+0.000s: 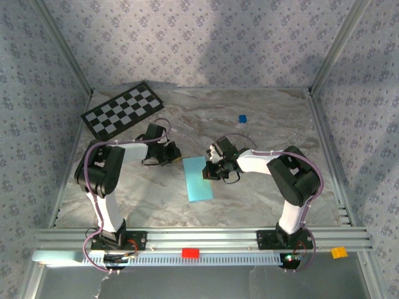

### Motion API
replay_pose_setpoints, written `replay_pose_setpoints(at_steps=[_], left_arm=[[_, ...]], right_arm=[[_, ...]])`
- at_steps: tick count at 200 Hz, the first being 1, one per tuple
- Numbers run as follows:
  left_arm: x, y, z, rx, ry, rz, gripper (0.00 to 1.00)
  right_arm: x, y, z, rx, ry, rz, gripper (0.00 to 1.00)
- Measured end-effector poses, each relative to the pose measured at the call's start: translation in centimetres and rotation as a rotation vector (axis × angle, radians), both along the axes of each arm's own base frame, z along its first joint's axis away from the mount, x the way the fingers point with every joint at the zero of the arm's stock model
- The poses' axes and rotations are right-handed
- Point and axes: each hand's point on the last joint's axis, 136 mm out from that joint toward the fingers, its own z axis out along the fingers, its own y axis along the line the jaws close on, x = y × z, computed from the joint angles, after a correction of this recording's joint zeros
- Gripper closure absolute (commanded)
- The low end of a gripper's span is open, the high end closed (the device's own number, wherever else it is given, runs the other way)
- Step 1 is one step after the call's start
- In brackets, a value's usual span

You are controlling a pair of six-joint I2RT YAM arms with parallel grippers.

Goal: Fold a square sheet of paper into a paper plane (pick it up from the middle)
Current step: First fold the square sheet of paper in half at the center of the table.

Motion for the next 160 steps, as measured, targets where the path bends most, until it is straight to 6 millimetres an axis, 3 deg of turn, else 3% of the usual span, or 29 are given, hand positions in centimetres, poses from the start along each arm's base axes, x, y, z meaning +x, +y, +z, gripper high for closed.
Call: replay_pose_setpoints(at_steps=[65, 92, 116, 141, 160], left_arm=[[0.4, 0.1, 0.7, 0.016, -0.016, 0.006, 0.91], [-0.5, -1.6, 3.3, -0.016, -0.074, -0.062, 0.91], [-3.0, -3.8, 4.8, -0.078, -0.104, -0.163, 0.9], [-6.0, -4.2, 3.0, -0.114, -0.047, -0.213, 0.9], [-7.1, -4.1, 1.3, -0.118, 0.006, -0.217, 0.9]], right_arm=[[0.0, 0.0, 0.0, 0.002, -0.001, 0.003, 1.0], [0.0, 0.0, 0.0, 0.002, -0.001, 0.005, 1.0], [0.0, 0.0, 0.0, 0.002, -0.002, 0.005, 1.0], [0.0, 0.0, 0.0, 0.002, -0.002, 0.005, 1.0], [0.0, 0.0, 0.0, 0.002, -0.002, 0.005, 1.0]])
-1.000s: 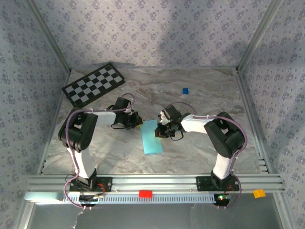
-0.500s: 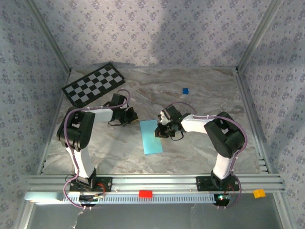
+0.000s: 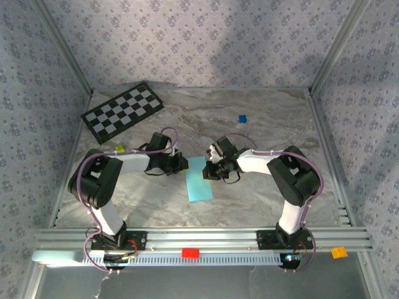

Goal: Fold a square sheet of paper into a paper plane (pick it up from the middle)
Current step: First fold the square sheet of paper in half at the center of the table.

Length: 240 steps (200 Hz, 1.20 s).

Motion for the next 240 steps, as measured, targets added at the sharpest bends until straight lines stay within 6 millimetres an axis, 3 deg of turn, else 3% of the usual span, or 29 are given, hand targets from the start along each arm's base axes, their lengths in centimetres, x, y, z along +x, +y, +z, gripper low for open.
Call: replay_pose_setpoints(at_steps=[22, 111, 180, 240], left_arm=[[-0.2, 0.0, -1.4, 0.008, 0.028, 0.001, 0.91], [0.3, 0.3, -1.5, 0.053, 0.013, 0.03, 0.91], [3.6, -1.5, 2.0, 0.007, -0.052, 0.042, 0.91], [2.9, -1.1, -1.3, 0.05, 0.024, 0.042, 0.91]], right_arm=[[0.0, 0.0, 0.0, 0.0, 0.0, 0.0, 1.0], [0.0, 0.0, 0.0, 0.0, 0.001, 0.0, 1.0], [0.0, 0.0, 0.0, 0.0, 0.001, 0.0, 1.0], [0.0, 0.0, 0.0, 0.002, 0.002, 0.0, 1.0]])
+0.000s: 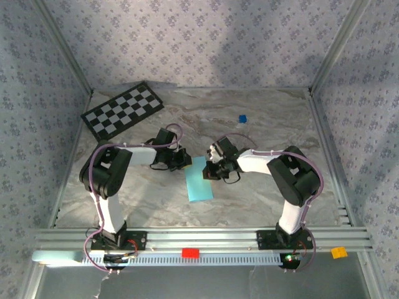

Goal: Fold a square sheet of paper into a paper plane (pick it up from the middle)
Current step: First fold the square sheet of paper in half at the center of the table.

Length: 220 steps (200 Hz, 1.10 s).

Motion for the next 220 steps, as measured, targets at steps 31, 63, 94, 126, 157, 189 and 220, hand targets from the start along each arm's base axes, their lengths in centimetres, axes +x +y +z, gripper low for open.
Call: replay_pose_setpoints(at_steps=[31, 63, 94, 126, 157, 189, 220], left_arm=[[0.3, 0.2, -0.1, 0.003, -0.016, 0.01, 0.91], [0.8, 0.5, 0.0, -0.033, -0.03, 0.033, 0.9], [1.8, 1.4, 0.0, -0.031, -0.038, 0.068, 0.9], [2.6, 2.3, 0.0, -0.002, -0.035, 0.101, 0.9], [4.1, 4.0, 0.2, 0.052, -0.038, 0.162, 0.89], [3.8, 4.7, 2.5, 0.09, -0.061, 0.179, 0.87], [2.2, 2.6, 6.8, 0.057, -0.138, 0.113, 0.87]], right_arm=[[0.0, 0.0, 0.0, 0.001, -0.001, 0.0, 1.0], [0.1, 0.1, 0.0, 0.009, -0.007, 0.0, 1.0], [0.1, 0.0, 0.0, 0.012, -0.008, 0.0, 1.0], [0.1, 0.1, 0.0, 0.014, -0.007, 0.0, 1.0], [0.1, 0.1, 0.0, 0.014, -0.008, 0.0, 1.0], [0.0, -0.1, 0.1, 0.01, -0.003, -0.002, 1.0], [-0.1, -0.3, 0.1, 0.004, 0.004, -0.005, 1.0]])
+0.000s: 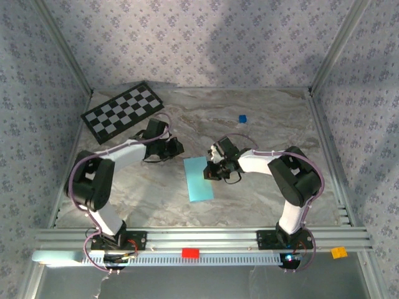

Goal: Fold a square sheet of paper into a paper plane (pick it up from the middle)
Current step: First fold the square sheet of paper in half at the center of the table.

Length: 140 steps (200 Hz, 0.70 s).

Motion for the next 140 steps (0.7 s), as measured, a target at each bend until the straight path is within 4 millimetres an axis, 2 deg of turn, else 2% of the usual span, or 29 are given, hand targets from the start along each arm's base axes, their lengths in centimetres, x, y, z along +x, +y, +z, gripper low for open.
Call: replay_pose_setpoints(at_steps=[24, 41, 55, 80, 109, 140], left_arm=[[-2.7, -2.2, 1.3, -0.033, -0.031, -0.076, 0.87], [-5.1, -3.3, 0.2, -0.044, -0.002, -0.125, 0.87], [-6.4, -3.4, -1.3, -0.043, 0.038, -0.137, 0.87], [-7.2, -3.0, -3.6, -0.033, 0.087, -0.119, 0.88], [-7.0, -3.0, -5.1, -0.027, 0.105, -0.104, 0.88], [-7.9, -2.3, -7.1, -0.004, 0.135, -0.099, 0.89]], right_arm=[[0.0, -0.1, 0.0, -0.004, 0.001, -0.002, 1.0], [0.0, -0.1, 0.0, -0.005, 0.0, -0.002, 1.0], [0.0, -0.1, 0.0, -0.005, 0.0, -0.003, 1.0], [0.0, -0.1, 0.0, -0.006, 0.0, -0.003, 1.0], [0.0, -0.1, 0.0, -0.006, 0.0, -0.003, 1.0], [0.0, -0.1, 0.0, -0.007, 0.0, -0.002, 1.0]])
